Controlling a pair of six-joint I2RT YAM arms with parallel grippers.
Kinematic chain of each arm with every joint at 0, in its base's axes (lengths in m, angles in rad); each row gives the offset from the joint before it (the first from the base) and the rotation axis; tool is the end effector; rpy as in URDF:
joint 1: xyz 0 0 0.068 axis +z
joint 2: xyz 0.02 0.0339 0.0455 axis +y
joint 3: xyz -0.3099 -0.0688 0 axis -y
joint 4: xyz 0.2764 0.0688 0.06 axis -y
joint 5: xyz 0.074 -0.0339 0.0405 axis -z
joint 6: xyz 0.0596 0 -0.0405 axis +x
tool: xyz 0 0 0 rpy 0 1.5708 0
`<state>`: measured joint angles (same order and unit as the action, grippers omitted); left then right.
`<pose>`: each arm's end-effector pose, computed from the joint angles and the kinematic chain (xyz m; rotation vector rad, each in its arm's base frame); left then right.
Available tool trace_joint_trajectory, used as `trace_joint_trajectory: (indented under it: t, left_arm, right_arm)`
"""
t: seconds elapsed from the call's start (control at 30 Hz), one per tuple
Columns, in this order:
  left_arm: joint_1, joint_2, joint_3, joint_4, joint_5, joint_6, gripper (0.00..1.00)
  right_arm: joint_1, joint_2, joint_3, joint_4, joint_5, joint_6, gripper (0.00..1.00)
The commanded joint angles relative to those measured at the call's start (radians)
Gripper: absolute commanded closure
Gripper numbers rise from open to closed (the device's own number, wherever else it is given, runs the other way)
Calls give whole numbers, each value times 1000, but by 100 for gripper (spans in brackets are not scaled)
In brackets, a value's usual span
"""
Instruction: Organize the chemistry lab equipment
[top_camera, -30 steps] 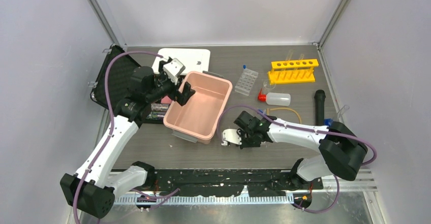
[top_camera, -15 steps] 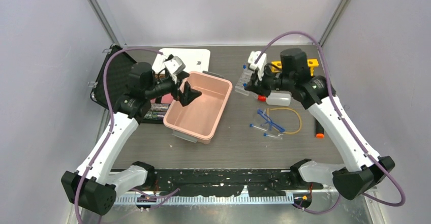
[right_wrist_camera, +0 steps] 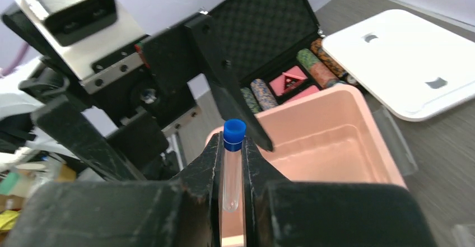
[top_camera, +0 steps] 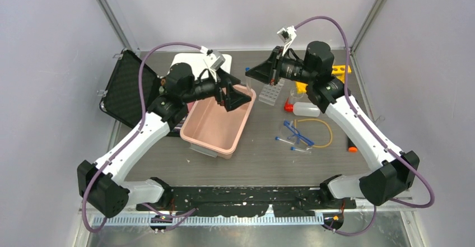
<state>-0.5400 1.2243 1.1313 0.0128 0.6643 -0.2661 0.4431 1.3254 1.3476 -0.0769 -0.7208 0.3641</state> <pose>0.2522 -0.1940 0.4294 0.7606 1.5943 -1.1433 0.2888 0.1806 0.4737 -0.6533 1.6253 1.1852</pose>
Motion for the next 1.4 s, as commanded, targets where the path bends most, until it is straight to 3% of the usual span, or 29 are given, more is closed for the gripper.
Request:
trace_joint_trajectory:
  t: [0.0,0.2,0.3,0.33,0.37,0.4,0.5,0.57,0.67,0.87,1.17,1.37]
  left_arm:
    - [-16,48,85,91,-90,-82,10]
    - [-17,83,100,111,-77,-91,54]
    - [-17,76,88,112,-76,-67,90]
    - [-18,71,84,105,-75,-51,98]
    - [-18,65,79,99,-70,-22,100]
    - [-18,59,73,89,-65,1,100]
    - [-17,38,65,37,-23,114,100]
    - [-17,23,64,-34,16,239,100]
    - [-18,2,50,-119,20,379,100]
    - [-18,9,83,-214,45,519,100]
    - [-18,26,108,-252,61,561,100]
    - [-22,35,119,-293,57,590,100]
  right_arm:
    - [27,-9,-12,238,-33,202,95]
    - [32,-5,-17,245,-37,199,95]
    - [32,-2,-5,207,-44,165,95]
    - [30,-2,11,185,-43,149,89]
    - [30,-1,22,128,-42,106,83]
    - [26,-2,46,91,-42,79,68]
    - [15,-2,97,-101,-35,-76,36]
    - [13,10,149,-237,-31,-193,31]
    - [13,40,234,-410,-37,-325,32]
    - [24,74,306,-537,-99,-422,35]
    - [77,141,383,-615,-83,-459,34]
    - [101,172,410,-631,-52,-461,43]
